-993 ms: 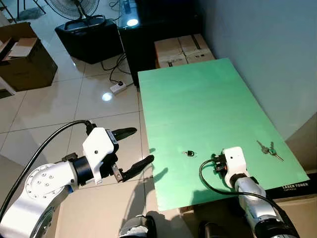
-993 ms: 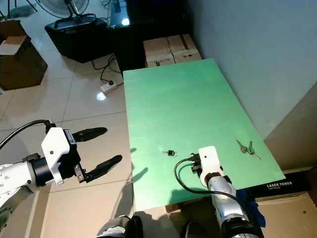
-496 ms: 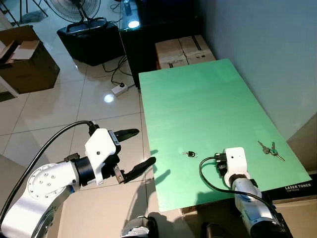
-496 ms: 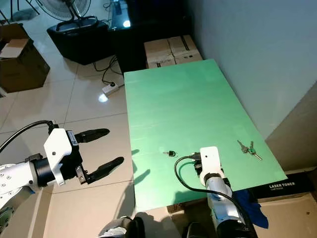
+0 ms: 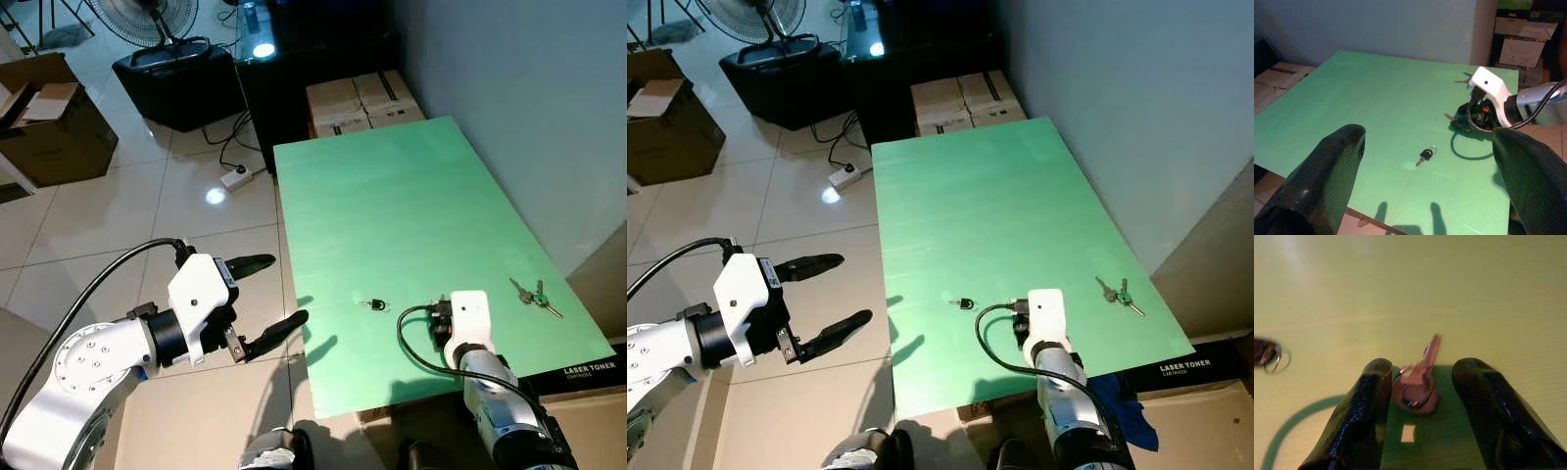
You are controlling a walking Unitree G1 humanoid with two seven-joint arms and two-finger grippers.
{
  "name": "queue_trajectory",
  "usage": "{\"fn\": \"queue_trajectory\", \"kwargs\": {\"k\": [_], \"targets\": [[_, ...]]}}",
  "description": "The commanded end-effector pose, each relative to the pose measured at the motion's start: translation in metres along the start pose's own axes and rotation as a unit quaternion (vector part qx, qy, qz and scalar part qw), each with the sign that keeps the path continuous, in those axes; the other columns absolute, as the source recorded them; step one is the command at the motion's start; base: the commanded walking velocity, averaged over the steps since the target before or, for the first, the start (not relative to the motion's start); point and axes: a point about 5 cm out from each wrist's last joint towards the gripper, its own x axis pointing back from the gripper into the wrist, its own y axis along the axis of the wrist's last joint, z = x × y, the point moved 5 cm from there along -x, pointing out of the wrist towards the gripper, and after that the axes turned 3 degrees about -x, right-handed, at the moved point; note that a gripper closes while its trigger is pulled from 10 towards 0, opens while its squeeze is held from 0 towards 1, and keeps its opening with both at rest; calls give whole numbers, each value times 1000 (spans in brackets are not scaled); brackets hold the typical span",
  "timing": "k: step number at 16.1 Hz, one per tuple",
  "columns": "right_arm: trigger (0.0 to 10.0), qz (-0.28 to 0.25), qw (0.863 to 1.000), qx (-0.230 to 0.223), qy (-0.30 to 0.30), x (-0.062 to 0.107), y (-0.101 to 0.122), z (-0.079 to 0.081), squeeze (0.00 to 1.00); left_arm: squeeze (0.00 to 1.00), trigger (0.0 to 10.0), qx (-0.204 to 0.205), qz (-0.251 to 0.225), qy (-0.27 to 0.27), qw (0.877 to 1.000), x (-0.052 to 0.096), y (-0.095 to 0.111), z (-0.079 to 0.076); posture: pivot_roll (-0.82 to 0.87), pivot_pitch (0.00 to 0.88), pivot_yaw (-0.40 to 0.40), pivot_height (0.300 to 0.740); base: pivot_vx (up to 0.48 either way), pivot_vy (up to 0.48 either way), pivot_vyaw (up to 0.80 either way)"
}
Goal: Hang keys on a hook
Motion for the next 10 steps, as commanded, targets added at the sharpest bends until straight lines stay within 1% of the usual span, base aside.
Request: {"fn": "queue_trajectory", "kwargs": {"k": [1,4,8,9,10], "targets": [[10000,20,1000,-11,12,0,-7,5,0,0,10000,0,8,-3,1000,2,-3,-1,127,122,151,740,0,0,0],[10000,33,999,2,20,-3,-9,8,0,0,10000,-1,8,-1,1000,2,-3,1,128,124,150,740,0,0,0],[10000,40,999,6,26,-4,-10,7,0,0,10000,-3,10,3,1000,3,-3,1,134,116,141,740,0,0,0],[7608,43,999,7,26,-4,-12,6,0,0,10000,-3,10,4,1000,4,-3,1,138,116,140,740,0,0,0],[4196,48,998,7,29,-4,-13,6,0,0,10000,-3,10,5,1000,4,-3,2,138,116,140,740,0,0,0]]}}
